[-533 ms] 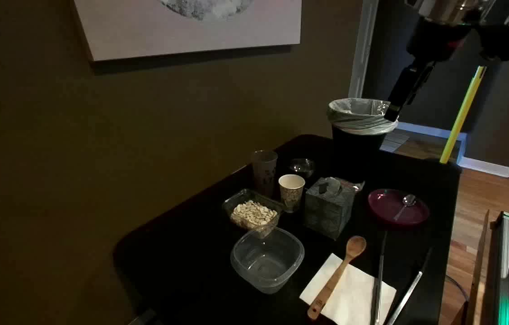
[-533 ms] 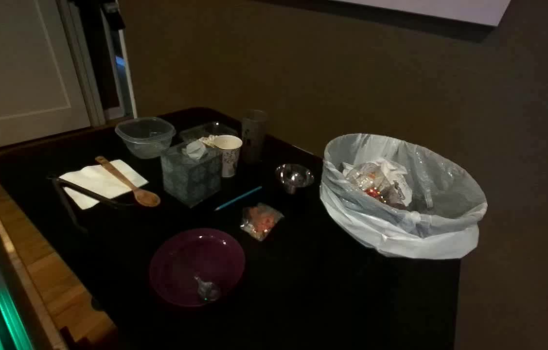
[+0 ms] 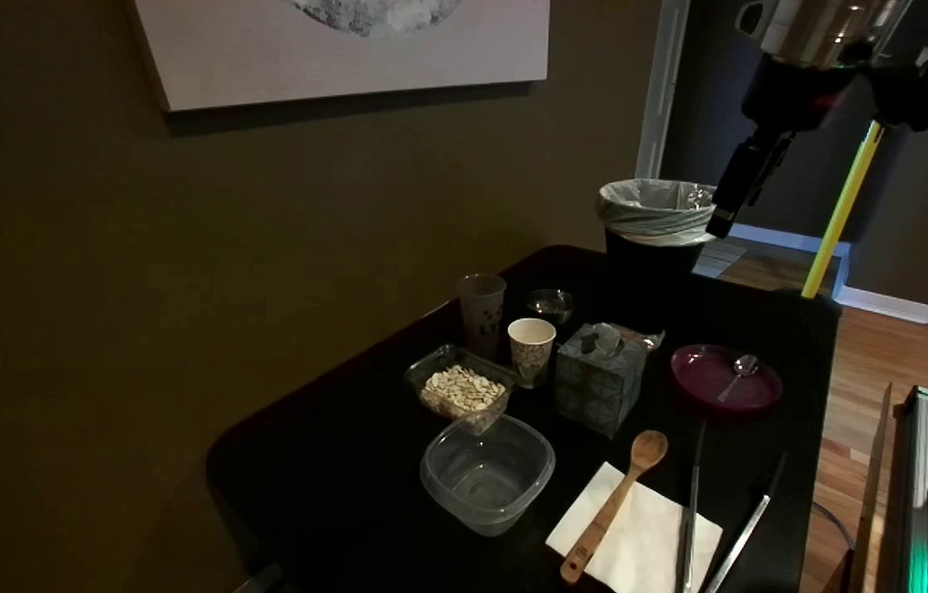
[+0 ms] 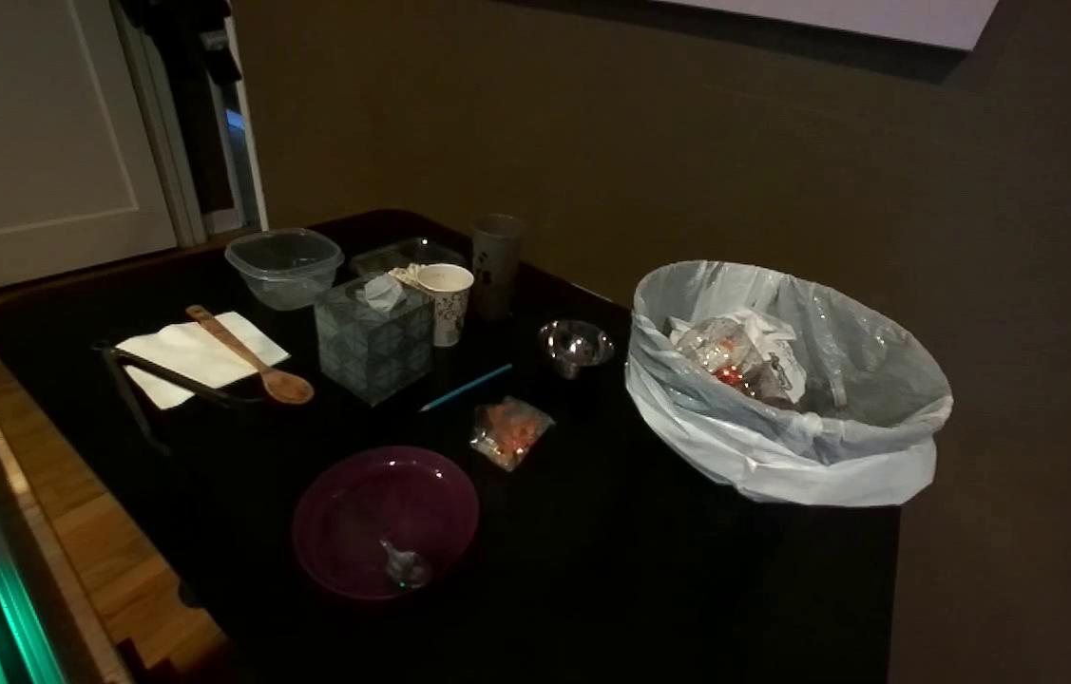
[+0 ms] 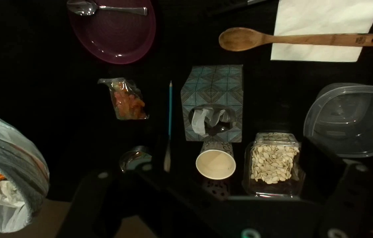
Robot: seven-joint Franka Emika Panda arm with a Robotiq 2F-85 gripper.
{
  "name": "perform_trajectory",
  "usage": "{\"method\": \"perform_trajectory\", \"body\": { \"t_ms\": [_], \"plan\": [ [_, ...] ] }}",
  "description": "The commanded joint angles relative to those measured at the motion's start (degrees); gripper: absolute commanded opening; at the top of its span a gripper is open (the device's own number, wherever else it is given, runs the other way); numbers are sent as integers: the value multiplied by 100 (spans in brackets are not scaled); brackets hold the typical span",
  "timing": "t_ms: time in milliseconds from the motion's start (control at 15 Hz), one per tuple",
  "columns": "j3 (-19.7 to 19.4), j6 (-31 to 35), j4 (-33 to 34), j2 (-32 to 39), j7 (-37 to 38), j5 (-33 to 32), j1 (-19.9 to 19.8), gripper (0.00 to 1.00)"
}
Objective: Pull out a tissue from the box, then place it on the dresser
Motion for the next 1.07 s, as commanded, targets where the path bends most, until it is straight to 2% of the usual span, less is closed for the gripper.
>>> {"method": "perform_trajectory", "body": {
  "t_ms": [0,133,533,800,867,933,1000],
  "plan": [
    [-108,-59,163,214,79,-91,-28,100],
    [-203,-95,467,726,66,-135,-230,100],
    [-453,107,832,1976,-121,-279,-388,100],
    [-668,913,803,2650,-478,-830,-451,100],
    [-755,1027,825,2774,-577,-870,-435,100],
    [-691,792,691,2373,-332,-750,-331,100],
    [-750,914,705,2522,-412,-800,-348,100]
  ]
}}
